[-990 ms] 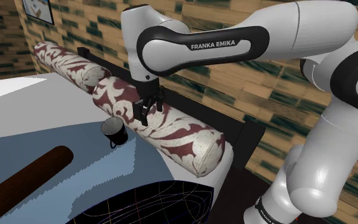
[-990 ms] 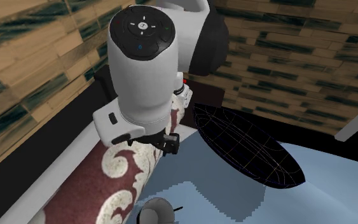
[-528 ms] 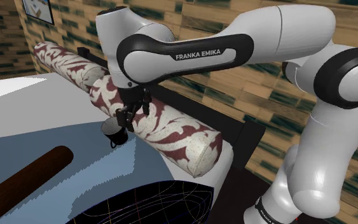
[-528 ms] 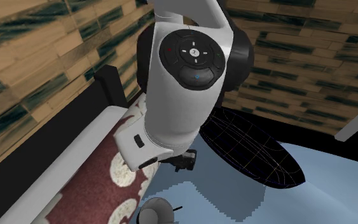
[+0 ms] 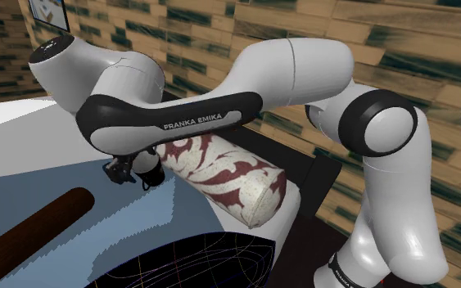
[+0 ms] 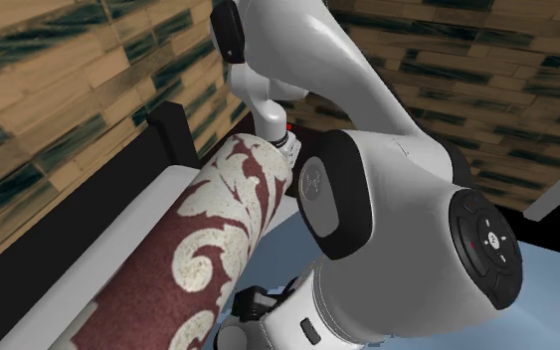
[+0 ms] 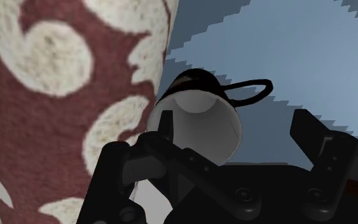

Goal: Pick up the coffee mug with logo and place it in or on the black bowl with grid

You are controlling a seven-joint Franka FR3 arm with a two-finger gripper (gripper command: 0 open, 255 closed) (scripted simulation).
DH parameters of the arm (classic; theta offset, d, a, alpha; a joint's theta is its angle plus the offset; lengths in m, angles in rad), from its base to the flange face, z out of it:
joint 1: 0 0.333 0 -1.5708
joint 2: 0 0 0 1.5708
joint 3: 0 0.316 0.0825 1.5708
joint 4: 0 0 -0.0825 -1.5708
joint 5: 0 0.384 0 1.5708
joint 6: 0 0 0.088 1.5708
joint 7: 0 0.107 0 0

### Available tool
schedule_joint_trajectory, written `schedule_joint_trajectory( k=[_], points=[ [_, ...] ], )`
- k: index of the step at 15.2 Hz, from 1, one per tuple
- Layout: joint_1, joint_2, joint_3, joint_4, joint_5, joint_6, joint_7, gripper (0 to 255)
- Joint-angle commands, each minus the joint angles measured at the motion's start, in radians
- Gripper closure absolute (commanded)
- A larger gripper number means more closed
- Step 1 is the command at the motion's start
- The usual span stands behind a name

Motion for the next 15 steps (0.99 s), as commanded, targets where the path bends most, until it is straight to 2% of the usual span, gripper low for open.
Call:
schedule_joint_trajectory(
  k=[1,9,15],
  points=[
    [0.049,0.077,-0.014,0.089,-0.064,-0.027,0.005,0],
    [0.011,0.06,-0.022,-0.028,-0.068,0.073,0.024,0],
    [0.011,0.06,-0.022,-0.028,-0.068,0.073,0.024,0]
  ],
)
